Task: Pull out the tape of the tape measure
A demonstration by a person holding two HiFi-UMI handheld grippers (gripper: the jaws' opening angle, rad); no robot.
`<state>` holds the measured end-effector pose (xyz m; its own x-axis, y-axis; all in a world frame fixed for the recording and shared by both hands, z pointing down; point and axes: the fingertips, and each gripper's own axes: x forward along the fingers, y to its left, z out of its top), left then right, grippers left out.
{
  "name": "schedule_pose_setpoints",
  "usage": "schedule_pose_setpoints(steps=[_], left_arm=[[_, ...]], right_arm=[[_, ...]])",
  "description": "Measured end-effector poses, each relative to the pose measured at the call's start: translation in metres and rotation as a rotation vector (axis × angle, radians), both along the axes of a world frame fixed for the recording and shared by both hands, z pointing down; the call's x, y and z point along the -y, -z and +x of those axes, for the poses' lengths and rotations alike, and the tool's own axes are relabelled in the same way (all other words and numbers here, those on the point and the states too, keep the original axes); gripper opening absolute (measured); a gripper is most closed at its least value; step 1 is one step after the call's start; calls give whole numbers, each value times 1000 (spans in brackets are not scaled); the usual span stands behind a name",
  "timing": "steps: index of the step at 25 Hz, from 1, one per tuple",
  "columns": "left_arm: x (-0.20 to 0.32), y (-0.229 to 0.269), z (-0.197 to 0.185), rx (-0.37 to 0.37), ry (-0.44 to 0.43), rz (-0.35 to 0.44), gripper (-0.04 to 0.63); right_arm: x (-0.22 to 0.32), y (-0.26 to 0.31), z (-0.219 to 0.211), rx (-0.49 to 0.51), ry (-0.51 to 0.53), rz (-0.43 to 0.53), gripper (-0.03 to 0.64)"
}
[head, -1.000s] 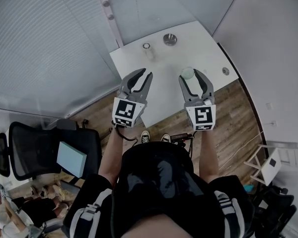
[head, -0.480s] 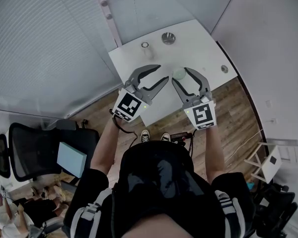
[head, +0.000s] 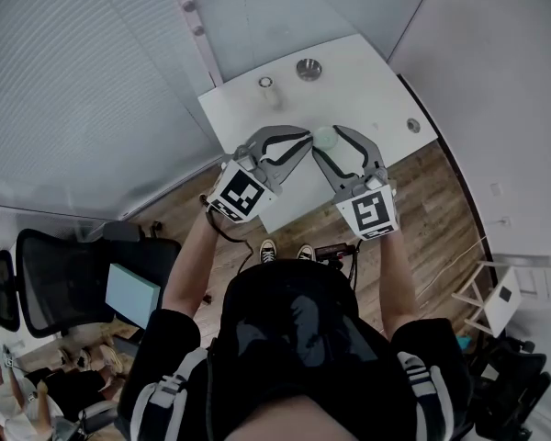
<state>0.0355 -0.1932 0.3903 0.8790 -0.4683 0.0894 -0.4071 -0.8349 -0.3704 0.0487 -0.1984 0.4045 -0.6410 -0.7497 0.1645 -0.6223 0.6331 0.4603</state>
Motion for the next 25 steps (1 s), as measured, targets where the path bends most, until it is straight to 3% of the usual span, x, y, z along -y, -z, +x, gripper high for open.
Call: schedule_pose_setpoints(steps=[16,25], left_arm=[[1,-4,-2,28,30,9,3],[11,3,-27,3,126,5,3]], right_arm=[[3,0,2,12,-41,-3,218],[11,7,45,48,-146,-5,218]])
